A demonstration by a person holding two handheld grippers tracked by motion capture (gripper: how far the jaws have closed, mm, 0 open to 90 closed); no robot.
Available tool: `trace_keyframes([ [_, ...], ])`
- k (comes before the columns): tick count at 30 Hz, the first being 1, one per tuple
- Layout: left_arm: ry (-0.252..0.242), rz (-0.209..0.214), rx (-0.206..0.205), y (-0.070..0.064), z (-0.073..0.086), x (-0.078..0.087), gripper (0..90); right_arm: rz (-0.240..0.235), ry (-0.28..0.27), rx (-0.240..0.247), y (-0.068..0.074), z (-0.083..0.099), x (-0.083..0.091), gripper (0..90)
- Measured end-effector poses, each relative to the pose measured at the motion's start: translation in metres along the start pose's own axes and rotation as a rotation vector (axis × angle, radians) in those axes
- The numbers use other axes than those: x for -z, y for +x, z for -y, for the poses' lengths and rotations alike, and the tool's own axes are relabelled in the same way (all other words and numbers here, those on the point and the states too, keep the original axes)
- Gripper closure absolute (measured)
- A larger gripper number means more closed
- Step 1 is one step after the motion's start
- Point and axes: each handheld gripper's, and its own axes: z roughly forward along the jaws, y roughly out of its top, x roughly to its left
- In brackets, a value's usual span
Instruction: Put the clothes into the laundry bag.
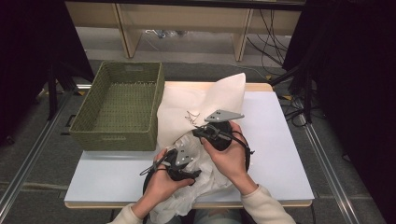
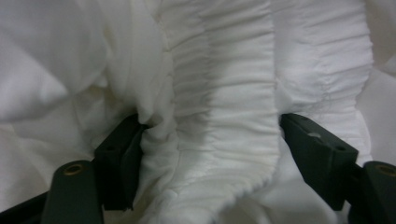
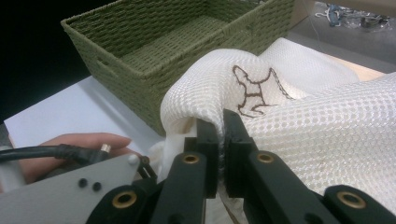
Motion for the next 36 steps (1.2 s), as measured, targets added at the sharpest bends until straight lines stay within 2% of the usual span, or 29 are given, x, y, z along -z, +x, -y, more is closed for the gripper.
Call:
trace_keyframes([
  [3, -0.001, -0.007, -0.001, 0.000, 0.000, -0.002, 30.3, -0.005, -0.007, 0.007, 0.000, 0.000, -0.002, 88.1],
  [4, 0.038, 0.007, -0.041, 0.003, 0.000, -0.001, 32.0, -0.006, -0.009, 0.006, 0.000, 0.001, -0.002, 88.1],
  [5, 0.035, 0.000, -0.038, 0.003, 0.000, -0.001, 34.4, -0.007, -0.008, 0.007, 0.000, 0.001, -0.002, 88.1],
  [6, 0.009, -0.012, -0.009, 0.001, 0.000, -0.004, 36.5, -0.007, -0.007, 0.006, 0.000, 0.001, -0.002, 88.1],
  [7, 0.018, -0.020, -0.023, 0.001, 0.000, -0.005, 39.2, -0.006, -0.008, 0.006, 0.000, 0.001, -0.002, 88.1],
  [8, 0.025, -0.015, -0.026, 0.001, 0.001, -0.005, 41.9, -0.006, -0.007, 0.021, 0.000, 0.000, -0.002, 88.1],
  [9, 0.027, -0.013, -0.022, 0.001, 0.001, -0.007, 43.6, -0.005, -0.006, 0.007, 0.000, 0.001, -0.002, 88.1],
  [12, 0.032, -0.013, -0.026, 0.001, 0.001, -0.009, 49.0, 0.003, 0.003, 0.012, 0.001, 0.000, -0.001, 88.1],
  [13, 0.090, 0.005, -0.087, 0.006, 0.000, -0.008, 51.4, 0.000, 0.003, 0.009, 0.001, 0.001, -0.001, 88.1],
  [14, 0.082, 0.006, -0.074, 0.005, 0.000, -0.009, 54.1, -0.001, 0.006, 0.006, 0.002, 0.001, -0.001, 88.1],
  [18, 0.094, -0.004, -0.084, 0.005, -0.001, -0.010, 62.8, 0.005, -0.001, 0.021, 0.001, 0.001, -0.003, 88.1],
  [19, 0.094, -0.007, -0.083, 0.005, -0.001, -0.009, 64.2, -0.011, 0.010, -0.008, 0.003, 0.001, -0.002, 88.1],
  [20, 0.091, -0.009, -0.080, 0.005, -0.002, -0.009, 67.4, -0.003, 0.012, 0.011, 0.002, 0.001, -0.002, 88.1],
  [21, 0.084, -0.010, -0.075, 0.005, -0.002, -0.008, 69.4, -0.004, 0.009, 0.014, 0.003, 0.001, -0.003, 88.1],
  [22, 0.058, -0.014, -0.043, 0.004, -0.001, -0.009, 71.5, -0.002, 0.014, 0.007, 0.004, 0.001, -0.003, 88.1],
  [23, 0.065, -0.010, -0.055, 0.005, -0.002, -0.006, 73.0, -0.004, 0.007, 0.030, 0.003, 0.001, -0.003, 88.1],
  [24, -0.005, -0.027, 0.024, 0.002, -0.001, -0.007, 74.5, -0.011, 0.010, 0.005, 0.005, 0.001, -0.003, 88.1],
  [26, -0.047, -0.020, 0.053, 0.002, -0.004, -0.002, 76.8, -0.011, 0.000, 0.014, 0.005, 0.001, -0.004, 88.1],
  [27, -0.055, -0.017, 0.048, 0.002, -0.006, 0.003, 77.5, -0.014, -0.003, 0.014, 0.005, 0.000, -0.003, 88.1],
  [28, -0.034, -0.016, 0.002, 0.005, -0.009, 0.010, 77.9, -0.008, -0.003, 0.028, 0.005, 0.000, -0.001, 88.2],
  [31, -0.115, 0.005, 0.065, 0.003, -0.017, 0.020, 79.0, -0.010, -0.032, 0.032, 0.009, -0.002, 0.004, 88.3],
  [33, -0.160, 0.006, 0.069, 0.004, -0.024, 0.028, 79.5, -0.020, -0.054, 0.046, 0.010, -0.004, 0.006, 88.4],
  [34, -0.174, 0.004, 0.069, 0.004, -0.027, 0.032, 79.7, -0.020, -0.058, 0.033, 0.012, -0.005, 0.009, 88.4],
  [35, -0.189, 0.006, 0.082, 0.003, -0.031, 0.036, 79.8, -0.018, -0.068, 0.050, 0.011, -0.006, 0.010, 88.4],
  [36, -0.196, -0.002, 0.082, 0.003, -0.034, 0.039, 79.9, -0.020, -0.078, 0.029, 0.013, -0.006, 0.013, 88.5],
])
